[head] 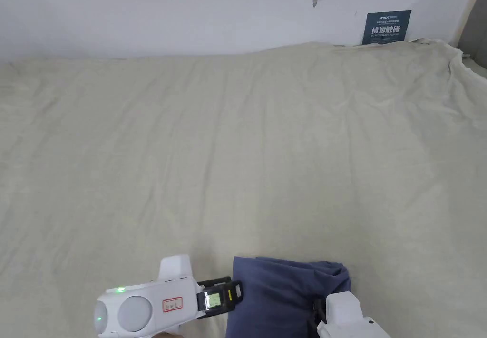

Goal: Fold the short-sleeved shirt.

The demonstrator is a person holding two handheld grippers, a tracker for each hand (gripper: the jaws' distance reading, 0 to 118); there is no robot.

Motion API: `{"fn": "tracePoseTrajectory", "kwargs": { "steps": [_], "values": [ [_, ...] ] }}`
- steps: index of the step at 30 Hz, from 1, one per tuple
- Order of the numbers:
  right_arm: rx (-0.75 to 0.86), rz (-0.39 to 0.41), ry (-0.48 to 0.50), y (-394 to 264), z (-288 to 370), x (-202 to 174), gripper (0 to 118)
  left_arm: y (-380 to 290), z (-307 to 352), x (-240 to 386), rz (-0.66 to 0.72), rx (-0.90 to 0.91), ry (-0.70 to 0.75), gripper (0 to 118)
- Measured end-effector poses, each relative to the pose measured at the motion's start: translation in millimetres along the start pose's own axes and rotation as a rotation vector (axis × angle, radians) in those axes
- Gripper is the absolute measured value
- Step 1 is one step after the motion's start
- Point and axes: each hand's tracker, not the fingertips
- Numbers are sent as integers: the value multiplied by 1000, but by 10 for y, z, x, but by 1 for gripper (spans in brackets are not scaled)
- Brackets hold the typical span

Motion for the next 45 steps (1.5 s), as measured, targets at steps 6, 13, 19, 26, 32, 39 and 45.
{"fn": "tracePoseTrajectory", "kwargs": {
  "steps": [6,13,19,26,32,39,45],
  "values": [
    [-4,-15,6,-3,3,22,0,86,-372,82,-120,-103,0,92],
    [-11,-21,4,3,-7,28,0,206,-535,116,-117,-212,-139,55],
    [-22,-25,11,42,-1,44,0,195,-505,79,-81,-203,-144,22],
    [28,-14,12,269,280,-16,0,247,-234,147,-161,-144,-148,14],
    [181,21,11,764,644,-42,0,597,211,-258,-176,-74,-56,12],
    [306,57,1,1317,924,-44,0,1106,1037,-1092,-186,15,170,11],
    [367,78,-19,1678,951,-46,0,1420,1625,-1702,-150,61,368,11]
  ]
}}
